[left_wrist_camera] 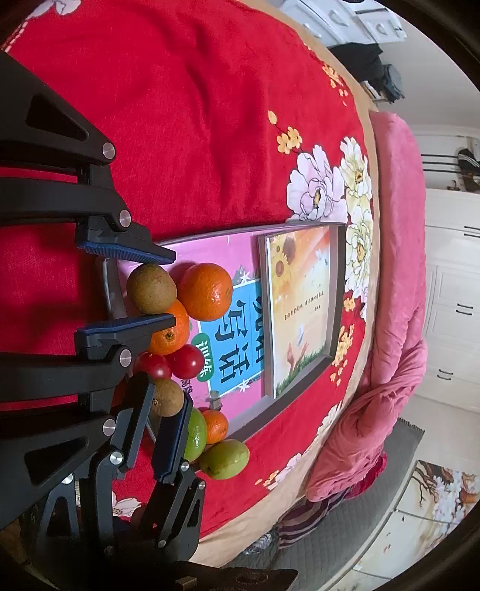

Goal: Organize fruits
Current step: 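Lower both kiwis into the tray beside the tangerines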

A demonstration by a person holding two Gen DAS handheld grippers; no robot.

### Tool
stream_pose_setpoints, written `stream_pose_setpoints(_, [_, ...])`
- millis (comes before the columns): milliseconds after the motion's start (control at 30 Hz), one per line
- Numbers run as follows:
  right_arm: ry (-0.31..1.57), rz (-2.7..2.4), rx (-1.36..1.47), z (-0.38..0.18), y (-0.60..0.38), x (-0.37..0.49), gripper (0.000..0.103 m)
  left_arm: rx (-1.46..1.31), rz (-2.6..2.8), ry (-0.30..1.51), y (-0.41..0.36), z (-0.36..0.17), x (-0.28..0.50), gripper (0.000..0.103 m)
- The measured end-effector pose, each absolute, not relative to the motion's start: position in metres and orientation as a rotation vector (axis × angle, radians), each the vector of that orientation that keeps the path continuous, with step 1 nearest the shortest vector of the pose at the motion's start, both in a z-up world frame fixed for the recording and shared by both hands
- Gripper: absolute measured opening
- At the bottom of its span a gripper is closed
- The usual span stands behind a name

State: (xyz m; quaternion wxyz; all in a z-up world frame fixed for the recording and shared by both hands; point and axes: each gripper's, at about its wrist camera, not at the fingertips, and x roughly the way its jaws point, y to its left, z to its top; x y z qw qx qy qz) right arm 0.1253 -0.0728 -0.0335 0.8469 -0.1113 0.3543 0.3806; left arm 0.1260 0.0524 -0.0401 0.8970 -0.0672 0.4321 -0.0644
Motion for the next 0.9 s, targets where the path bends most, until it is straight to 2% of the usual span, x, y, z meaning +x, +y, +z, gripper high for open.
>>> stream_pose_setpoints(900, [0.781, 0.798, -0.221, -0.046, -0.067, 0.131, 0.025, -0.146, -0.136, 0.896, 0.053, -0.041, 0.126, 0.028])
